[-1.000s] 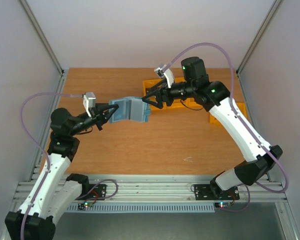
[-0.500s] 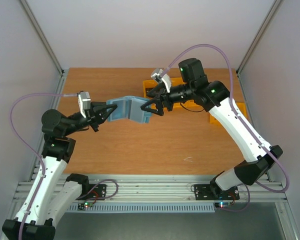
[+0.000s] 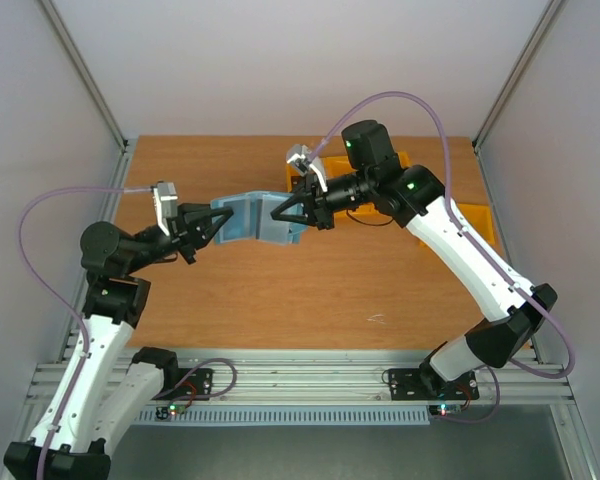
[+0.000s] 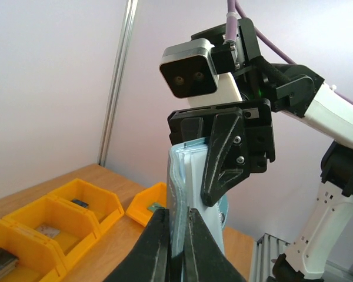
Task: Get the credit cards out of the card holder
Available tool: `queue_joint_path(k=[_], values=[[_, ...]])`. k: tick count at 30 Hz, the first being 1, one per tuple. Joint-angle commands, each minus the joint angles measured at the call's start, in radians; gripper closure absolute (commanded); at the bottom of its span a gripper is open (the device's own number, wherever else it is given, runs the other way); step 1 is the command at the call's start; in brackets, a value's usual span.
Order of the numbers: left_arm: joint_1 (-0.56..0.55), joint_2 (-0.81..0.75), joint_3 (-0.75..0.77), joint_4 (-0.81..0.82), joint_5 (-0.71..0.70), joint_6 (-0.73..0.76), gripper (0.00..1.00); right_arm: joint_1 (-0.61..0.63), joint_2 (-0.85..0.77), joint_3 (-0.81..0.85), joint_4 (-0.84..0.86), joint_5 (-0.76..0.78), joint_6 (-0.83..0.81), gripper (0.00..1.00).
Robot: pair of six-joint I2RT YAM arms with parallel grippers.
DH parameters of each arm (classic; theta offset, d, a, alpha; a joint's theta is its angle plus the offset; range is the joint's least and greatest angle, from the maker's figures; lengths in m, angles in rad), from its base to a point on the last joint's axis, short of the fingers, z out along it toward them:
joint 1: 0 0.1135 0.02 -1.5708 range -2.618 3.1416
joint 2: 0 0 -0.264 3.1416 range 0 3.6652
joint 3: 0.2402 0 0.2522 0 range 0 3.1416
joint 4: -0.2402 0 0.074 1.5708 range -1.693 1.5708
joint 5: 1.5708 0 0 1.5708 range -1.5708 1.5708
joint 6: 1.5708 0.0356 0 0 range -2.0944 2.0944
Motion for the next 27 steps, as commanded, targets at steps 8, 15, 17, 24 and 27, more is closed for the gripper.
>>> queue_joint_path(k=[8,15,17,24,27], values=[[0.024,-0.05,-0.021,0.046,-0.032,0.019,0.48,-0.06,-0.046,0.018,0.005,-0.145,-0.024,0.99],[0.04,-0.058,-0.023,0.024,-0.038,0.076,0.45,-0.07,-0.049,0.046,-0.068,-0.139,-0.063,0.99],[0.04,-0.053,-0.022,0.019,-0.028,0.077,0.45,-0.071,-0.047,0.049,-0.07,-0.131,-0.062,0.99],[0.015,-0.045,0.001,-0.023,0.043,0.121,0.31,-0.07,-0.022,0.06,-0.013,-0.07,0.024,0.99],[-0.006,-0.04,0.011,-0.049,0.066,0.149,0.19,-0.067,-0.013,0.062,0.0,0.006,0.058,0.99]])
